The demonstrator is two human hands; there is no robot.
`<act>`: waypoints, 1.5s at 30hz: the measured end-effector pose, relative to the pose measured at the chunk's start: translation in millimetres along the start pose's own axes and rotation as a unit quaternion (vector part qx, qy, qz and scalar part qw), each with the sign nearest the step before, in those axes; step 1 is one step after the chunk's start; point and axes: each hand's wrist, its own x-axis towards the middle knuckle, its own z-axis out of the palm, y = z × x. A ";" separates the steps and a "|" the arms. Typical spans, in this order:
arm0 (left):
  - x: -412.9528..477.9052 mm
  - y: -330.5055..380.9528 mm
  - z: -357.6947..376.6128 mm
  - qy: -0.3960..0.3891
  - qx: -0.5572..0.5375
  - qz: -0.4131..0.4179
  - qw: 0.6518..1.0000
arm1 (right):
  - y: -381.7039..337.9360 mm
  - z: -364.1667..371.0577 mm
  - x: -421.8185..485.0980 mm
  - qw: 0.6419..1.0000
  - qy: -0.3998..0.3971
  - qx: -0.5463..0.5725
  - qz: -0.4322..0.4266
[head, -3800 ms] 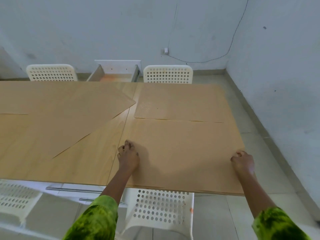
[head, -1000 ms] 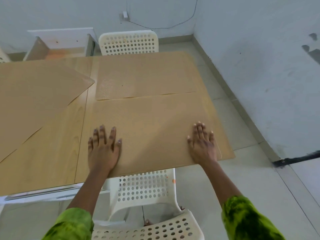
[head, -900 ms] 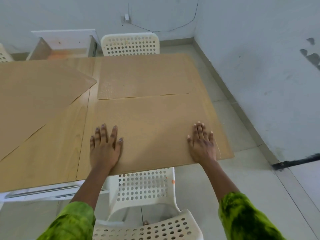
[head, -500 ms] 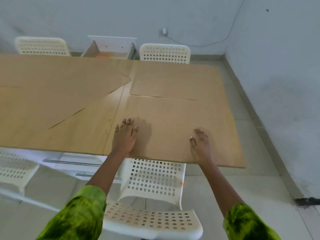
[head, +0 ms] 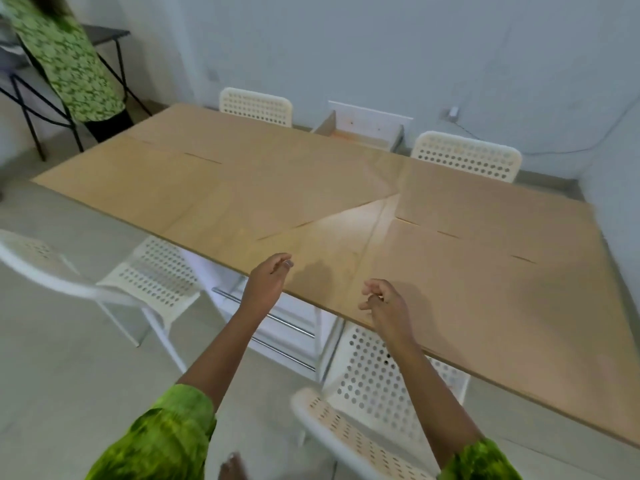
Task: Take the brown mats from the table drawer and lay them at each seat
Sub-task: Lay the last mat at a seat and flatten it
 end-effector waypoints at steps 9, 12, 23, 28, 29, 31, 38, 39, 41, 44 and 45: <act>89.5 -30.5 -109.5 -0.042 -0.082 -0.047 0.995 | -39.5 127.1 46.6 0.997 0.025 0.044 0.052; 118.6 -32.0 -122.3 -0.055 -0.133 -0.097 0.985 | -54.0 148.5 70.4 0.998 0.035 0.028 0.052; 236.0 -8.9 -116.8 -0.051 -0.289 -0.259 0.920 | -89.2 161.2 219.2 0.995 0.056 -0.083 0.031; 279.0 3.4 -103.4 -0.014 -0.346 -0.332 0.877 | -94.7 148.5 279.8 0.949 0.014 -0.315 0.020; 285.6 4.7 -101.5 -0.004 -0.352 -0.342 0.871 | -96.4 147.5 286.3 0.936 0.007 -0.350 0.019; 292.4 8.8 -98.7 0.012 -0.375 -0.353 0.857 | -95.5 147.7 292.0 0.919 -0.001 -0.393 0.017; 319.6 16.3 -75.6 0.020 -0.208 -0.227 0.951 | -100.4 139.9 309.3 0.938 0.011 -0.345 0.036; 321.2 16.4 -77.0 0.016 -0.151 -0.196 0.969 | -101.6 136.9 312.8 0.944 0.023 -0.325 0.040; 324.9 15.2 -84.3 -0.006 -0.114 -0.133 0.985 | -102.3 129.0 320.7 0.949 0.051 -0.308 0.050; 334.1 20.5 -108.8 -0.026 -0.208 -0.079 0.974 | -104.7 115.2 331.5 0.942 0.077 -0.320 0.067; 338.1 23.4 -121.1 -0.022 -0.231 -0.075 0.970 | -105.3 111.2 334.7 0.938 0.081 -0.331 0.069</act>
